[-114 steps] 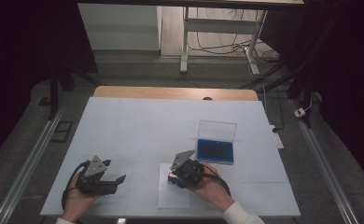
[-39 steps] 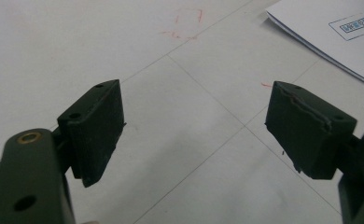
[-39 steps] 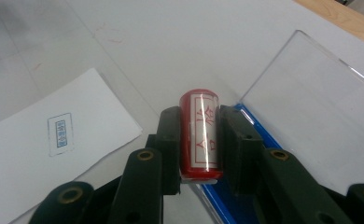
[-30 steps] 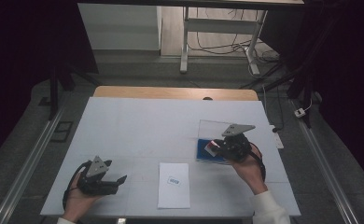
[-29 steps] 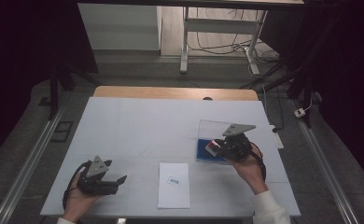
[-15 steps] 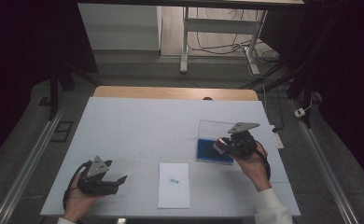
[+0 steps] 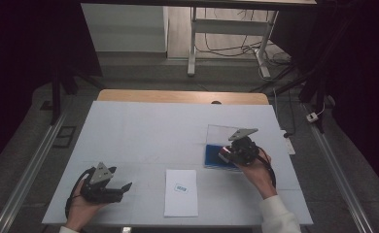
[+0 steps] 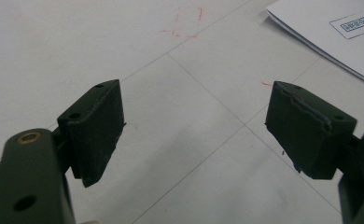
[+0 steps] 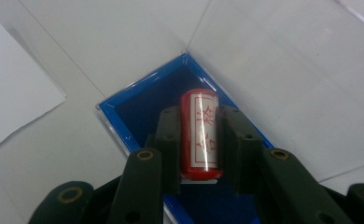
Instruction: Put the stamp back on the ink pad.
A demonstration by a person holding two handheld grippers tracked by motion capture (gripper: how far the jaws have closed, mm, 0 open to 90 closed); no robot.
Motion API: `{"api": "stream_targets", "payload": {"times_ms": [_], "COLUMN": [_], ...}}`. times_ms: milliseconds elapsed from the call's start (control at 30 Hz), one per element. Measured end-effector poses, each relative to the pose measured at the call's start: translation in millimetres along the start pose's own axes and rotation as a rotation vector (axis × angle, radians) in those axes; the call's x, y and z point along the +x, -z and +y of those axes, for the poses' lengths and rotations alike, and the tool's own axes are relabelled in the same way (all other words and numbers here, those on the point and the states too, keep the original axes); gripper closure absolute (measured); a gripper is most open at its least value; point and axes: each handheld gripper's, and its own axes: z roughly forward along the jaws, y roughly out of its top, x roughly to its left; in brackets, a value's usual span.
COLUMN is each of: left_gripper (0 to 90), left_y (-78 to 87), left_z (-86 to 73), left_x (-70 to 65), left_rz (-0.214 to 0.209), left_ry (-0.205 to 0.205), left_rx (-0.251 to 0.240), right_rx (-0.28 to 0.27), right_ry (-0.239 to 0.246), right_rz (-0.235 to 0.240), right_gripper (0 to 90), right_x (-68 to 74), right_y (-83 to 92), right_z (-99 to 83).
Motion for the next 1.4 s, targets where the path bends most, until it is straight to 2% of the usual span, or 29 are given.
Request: {"api": "stream_targets", "payload": {"times_ms": [133, 167, 267, 367, 400, 467, 567, 700, 967, 1100, 1233, 1400], "left_gripper": [19.7, 19.6, 19.6, 19.6, 19.6, 19.5, 19.3, 19.3, 19.3, 19.2, 19.1, 19.1], "left_y": [-0.3, -0.1, 0.4, 0.9, 1.0, 1.4, 1.9, 1.1, 1.9, 1.5, 0.1, 1.5], "left_z": [0.0, 0.0, 0.3, 0.4, 0.4, 0.7, 0.8, -0.7, -0.5, 0.6, 1.5, 2.0], "left_x": [-0.1, 0.1, -0.1, -0.9, -1.0, -0.6, 0.8, 0.5, -1.2, -3.4, -5.1, -5.5], "left_rz": [0.002, -0.002, -0.007, -0.012, -0.013, -0.017, -0.021, -0.038, -0.052, -0.058, -0.059, -0.056], "left_ry": [-0.003, -0.001, 0.002, 0.0, -0.001, 0.002, 0.007, -0.001, 0.0, 0.0, -0.004, -0.006], "left_rx": [0.001, 0.0, -0.005, -0.006, -0.006, -0.009, -0.013, -0.01, -0.018, -0.019, -0.012, -0.016], "right_rx": [-0.007, -0.013, -0.073, -0.149, -0.172, -0.206, -0.242, -0.244, -0.245, -0.247, -0.253, -0.252], "right_ry": [0.001, -0.006, -0.042, -0.063, -0.068, -0.077, -0.054, -0.028, -0.054, -0.059, -0.061, -0.063], "right_rz": [0.003, 0.006, 0.024, 0.039, 0.028, 0.021, 0.013, -0.001, -0.002, -0.005, 0.004, 0.006], "right_gripper": [68.5, 64.6, 48.7, 40.8, 38.3, 36.2, 36.2, 36.2, 36.3, 36.4, 37.3, 37.9], "right_x": [0.9, 0.9, -0.8, -1.4, -1.0, 0.3, 5.2, 10.6, 16.2, 16.9, 15.7, 15.0], "right_y": [-0.3, 0.1, 4.6, 13.9, 18.8, 24.6, 35.8, 44.7, 56.6, 63.5, 67.4, 67.7], "right_z": [0.2, 0.0, -0.9, -3.9, -5.6, -8.6, -16.7, -32.2, -82.8, -101.5, -111.0, -113.8]}}
